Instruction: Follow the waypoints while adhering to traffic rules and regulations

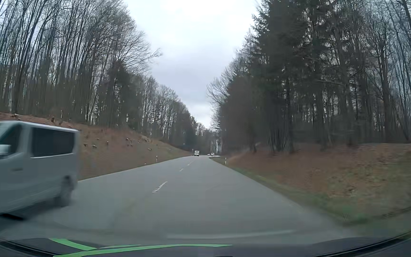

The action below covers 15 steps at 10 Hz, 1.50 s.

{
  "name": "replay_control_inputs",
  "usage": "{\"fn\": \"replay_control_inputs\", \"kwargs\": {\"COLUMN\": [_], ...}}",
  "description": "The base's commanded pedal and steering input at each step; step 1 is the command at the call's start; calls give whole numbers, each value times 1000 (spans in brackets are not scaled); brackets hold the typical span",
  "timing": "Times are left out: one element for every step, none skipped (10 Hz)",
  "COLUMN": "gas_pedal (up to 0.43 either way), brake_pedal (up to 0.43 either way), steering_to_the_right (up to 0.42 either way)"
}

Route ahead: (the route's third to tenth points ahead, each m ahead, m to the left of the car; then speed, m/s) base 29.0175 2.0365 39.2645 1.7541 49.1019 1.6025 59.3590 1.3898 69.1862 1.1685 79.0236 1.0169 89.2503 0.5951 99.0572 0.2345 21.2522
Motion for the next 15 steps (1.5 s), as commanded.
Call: {"fn": "replay_control_inputs", "kwargs": {"gas_pedal": [220,220,220,220,220,220,220,209,209,197,197,189,177,169,157], "brake_pedal": [0,0,0,0,0,0,0,0,0,0,0,0,0,0,0], "steering_to_the_right": [4,3,3,3,3,3,3,2,3,2,3,3,3,3,3]}}
